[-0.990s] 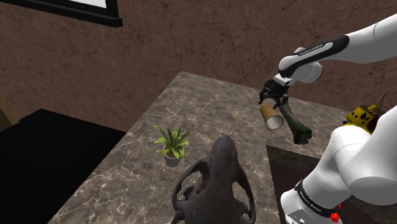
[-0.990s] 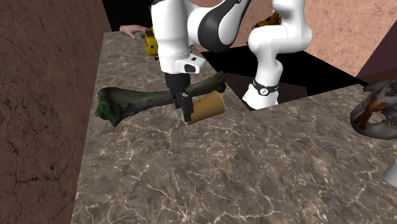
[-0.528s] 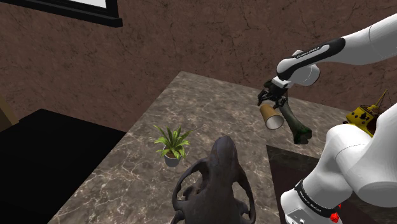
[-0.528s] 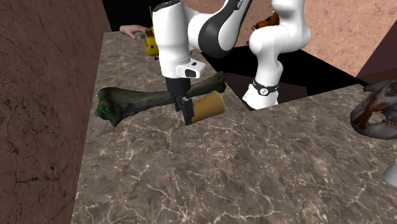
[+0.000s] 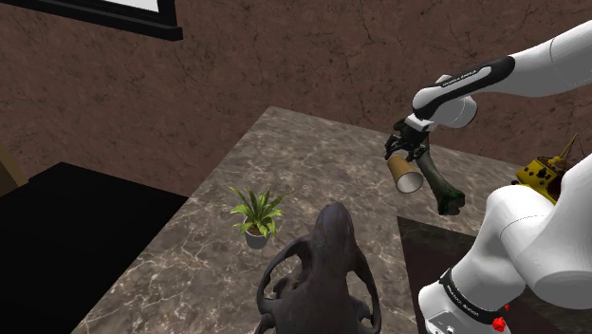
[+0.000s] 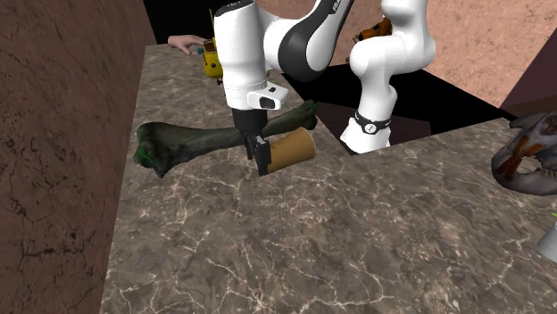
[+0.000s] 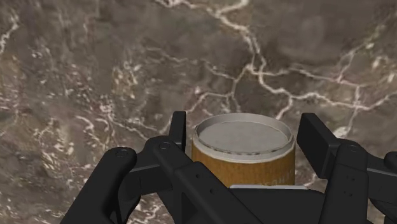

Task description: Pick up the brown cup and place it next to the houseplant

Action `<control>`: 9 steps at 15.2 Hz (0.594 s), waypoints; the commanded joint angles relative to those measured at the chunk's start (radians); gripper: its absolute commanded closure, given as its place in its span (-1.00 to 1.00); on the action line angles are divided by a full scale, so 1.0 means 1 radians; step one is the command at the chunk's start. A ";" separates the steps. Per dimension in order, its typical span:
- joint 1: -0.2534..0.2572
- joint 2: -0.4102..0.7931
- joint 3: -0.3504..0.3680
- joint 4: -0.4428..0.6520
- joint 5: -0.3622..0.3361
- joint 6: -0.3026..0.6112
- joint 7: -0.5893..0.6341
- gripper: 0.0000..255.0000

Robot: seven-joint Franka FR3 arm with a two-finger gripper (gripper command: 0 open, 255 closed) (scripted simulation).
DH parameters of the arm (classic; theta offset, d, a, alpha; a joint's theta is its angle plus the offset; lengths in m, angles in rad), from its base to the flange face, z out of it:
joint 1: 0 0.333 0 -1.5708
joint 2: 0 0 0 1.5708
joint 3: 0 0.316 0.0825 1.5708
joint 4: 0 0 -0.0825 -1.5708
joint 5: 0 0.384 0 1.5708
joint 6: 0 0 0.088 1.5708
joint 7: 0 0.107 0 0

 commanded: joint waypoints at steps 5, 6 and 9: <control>-0.020 -0.021 0.021 0.004 -0.028 -0.014 0.022 1.00; -0.038 -0.040 0.040 0.009 -0.051 -0.029 0.041 1.00; -0.083 -0.087 0.090 0.025 -0.106 -0.074 0.086 1.00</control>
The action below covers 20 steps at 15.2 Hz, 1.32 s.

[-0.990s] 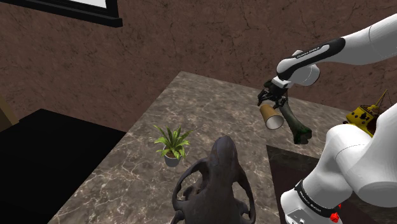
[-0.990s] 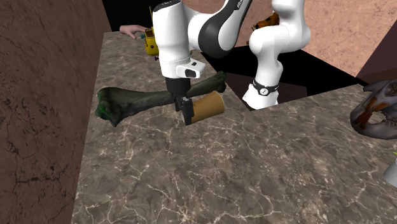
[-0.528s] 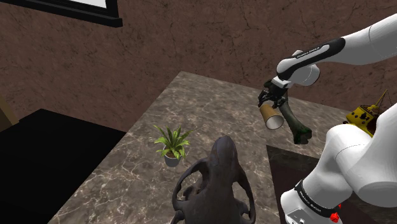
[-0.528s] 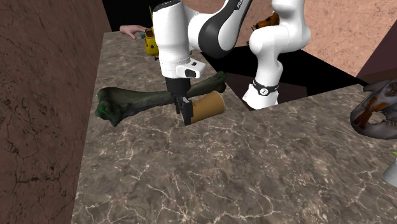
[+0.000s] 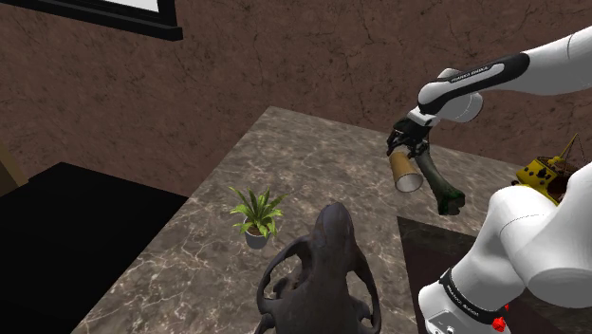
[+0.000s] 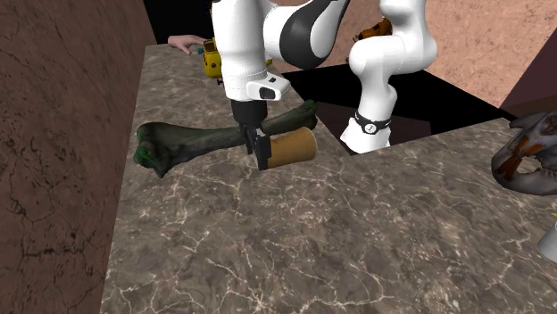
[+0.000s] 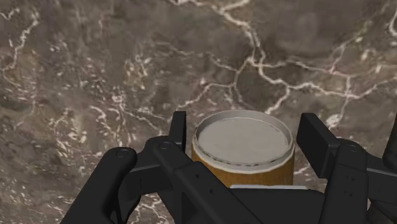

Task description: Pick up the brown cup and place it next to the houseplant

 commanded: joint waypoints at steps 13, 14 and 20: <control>-0.119 -0.150 0.163 0.097 -0.122 -0.211 0.118 1.00; -0.123 -0.157 0.171 0.106 -0.125 -0.225 0.123 1.00; -0.142 -0.192 0.215 0.160 -0.138 -0.311 0.145 1.00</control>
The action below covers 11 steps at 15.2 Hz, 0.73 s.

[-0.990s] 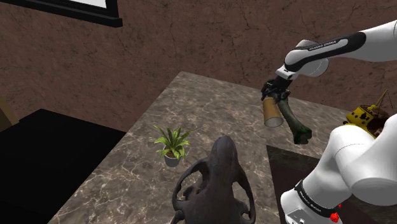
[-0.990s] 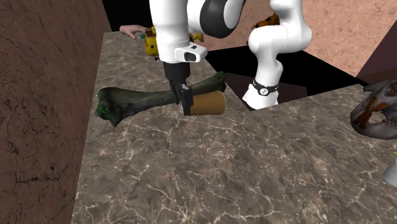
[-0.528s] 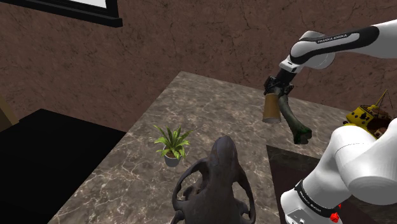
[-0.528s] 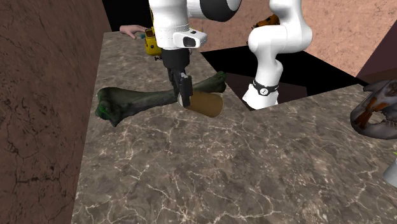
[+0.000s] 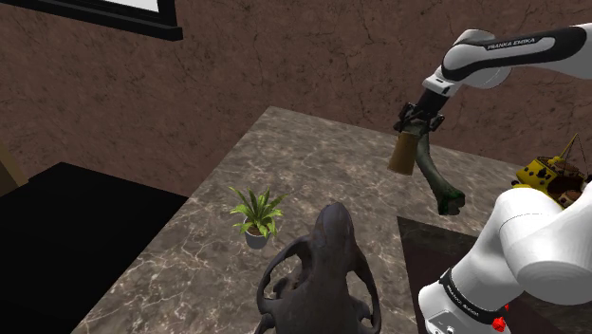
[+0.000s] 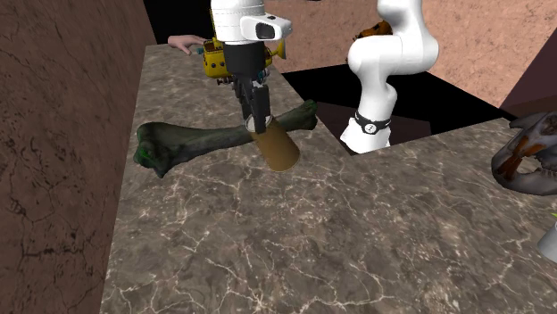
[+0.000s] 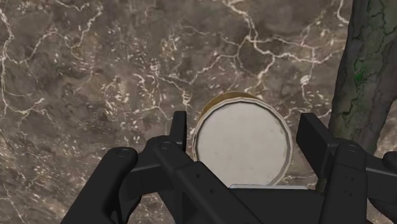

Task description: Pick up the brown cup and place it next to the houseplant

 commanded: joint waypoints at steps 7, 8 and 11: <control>-0.011 -0.029 0.045 0.083 -0.003 -0.110 0.019 1.00; -0.012 -0.032 0.050 0.095 -0.003 -0.124 0.021 1.00; -0.013 -0.038 0.064 0.129 -0.001 -0.164 0.026 1.00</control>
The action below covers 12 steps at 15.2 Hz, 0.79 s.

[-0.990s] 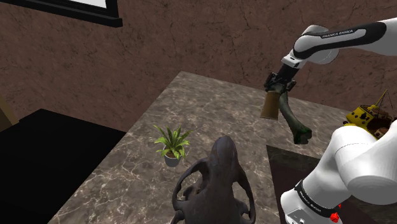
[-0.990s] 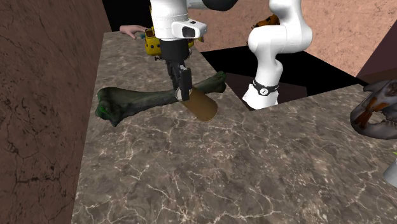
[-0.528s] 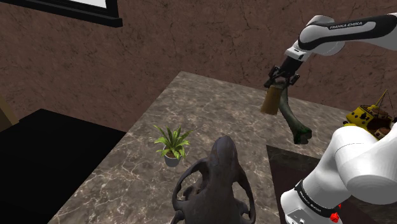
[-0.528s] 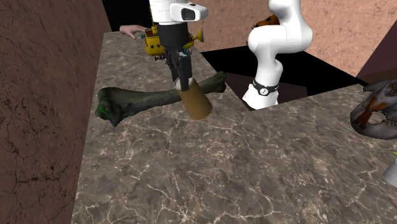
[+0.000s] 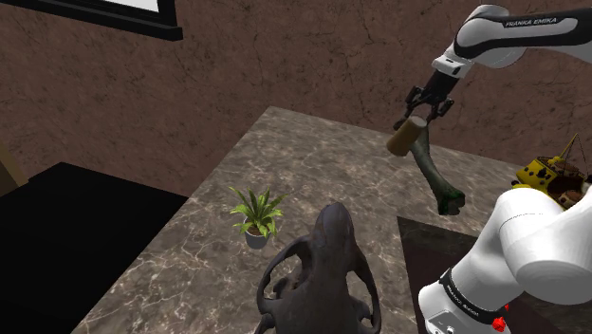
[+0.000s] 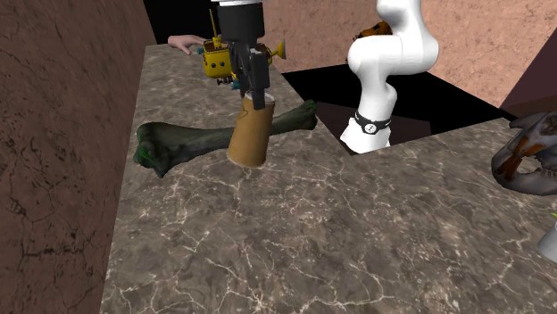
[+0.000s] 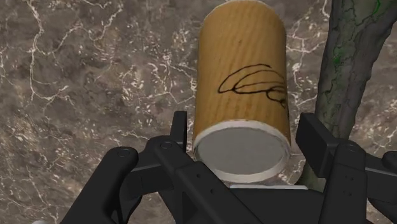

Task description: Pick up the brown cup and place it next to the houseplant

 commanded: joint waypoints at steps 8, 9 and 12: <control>0.004 -0.004 0.030 0.110 0.011 -0.115 0.008 1.00; -0.005 -0.028 0.063 0.083 0.003 -0.114 0.039 1.00; -0.026 -0.091 0.155 0.010 -0.011 -0.110 0.126 1.00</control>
